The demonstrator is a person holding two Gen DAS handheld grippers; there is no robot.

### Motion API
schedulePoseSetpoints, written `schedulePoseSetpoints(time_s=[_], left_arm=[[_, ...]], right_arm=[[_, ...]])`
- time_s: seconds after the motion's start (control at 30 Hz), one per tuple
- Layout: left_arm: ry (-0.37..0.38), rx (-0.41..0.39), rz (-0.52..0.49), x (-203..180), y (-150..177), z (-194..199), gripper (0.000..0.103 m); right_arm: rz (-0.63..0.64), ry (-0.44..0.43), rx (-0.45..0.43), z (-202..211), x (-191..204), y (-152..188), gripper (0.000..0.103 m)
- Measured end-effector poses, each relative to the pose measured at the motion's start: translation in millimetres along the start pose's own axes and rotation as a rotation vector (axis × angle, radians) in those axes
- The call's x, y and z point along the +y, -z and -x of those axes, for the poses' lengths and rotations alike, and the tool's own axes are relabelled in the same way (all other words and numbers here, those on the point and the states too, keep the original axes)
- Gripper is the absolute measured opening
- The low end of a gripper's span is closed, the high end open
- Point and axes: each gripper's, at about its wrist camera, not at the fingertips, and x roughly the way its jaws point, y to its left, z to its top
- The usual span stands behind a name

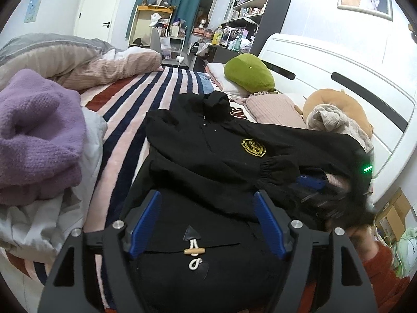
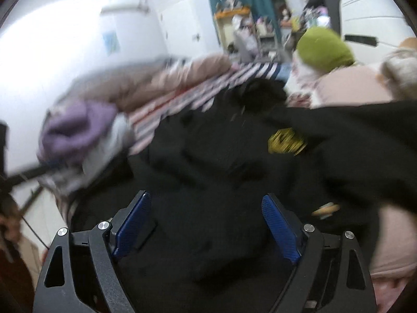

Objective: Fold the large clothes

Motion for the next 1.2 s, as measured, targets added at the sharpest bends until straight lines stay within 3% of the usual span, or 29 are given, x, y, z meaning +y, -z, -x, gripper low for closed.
schedulePoseSetpoints(time_s=[0.07,0.13,0.2,0.27,0.3,0.47,0.6,0.83,0.9,0.93,0.97,1.1,1.2], left_arm=[[-0.01,-0.006,0.003,4,1,6,0.07],[-0.013,-0.017,0.009,8,2,12,0.07],[-0.014,-0.025,0.015,12,3,18,0.071],[-0.019,-0.032,0.019,17,4,23,0.071],[-0.021,-0.035,0.022,18,4,24,0.071],[-0.01,-0.051,0.04,20,4,29,0.071],[0.004,-0.058,0.023,11,4,31,0.071],[0.032,-0.054,-0.009,-10,2,30,0.072],[0.034,-0.052,-0.014,-13,3,30,0.072],[0.034,-0.052,-0.015,-14,3,31,0.072],[0.033,-0.052,-0.015,-15,3,31,0.072],[0.032,-0.055,-0.011,-16,4,33,0.072],[0.036,-0.062,-0.006,-15,5,36,0.073]], right_arm=[[0.029,0.045,0.061,-27,10,8,0.085],[0.047,0.175,0.132,-54,8,13,0.081],[0.035,0.263,0.169,-69,-4,19,0.059],[0.0,0.321,0.165,-69,-15,21,0.009],[-0.038,0.32,0.141,-62,-21,21,0.002],[-0.165,0.279,-0.039,5,-36,17,0.002],[-0.235,0.259,-0.128,55,-40,31,0.002],[-0.291,0.187,-0.068,98,-45,78,0.006],[-0.26,0.206,-0.105,116,-44,78,0.023],[-0.248,0.221,-0.131,123,-42,75,0.044],[-0.236,0.233,-0.161,132,-41,71,0.055],[-0.205,0.237,-0.21,141,-47,49,0.055],[-0.185,0.267,-0.192,125,-53,34,0.034]])
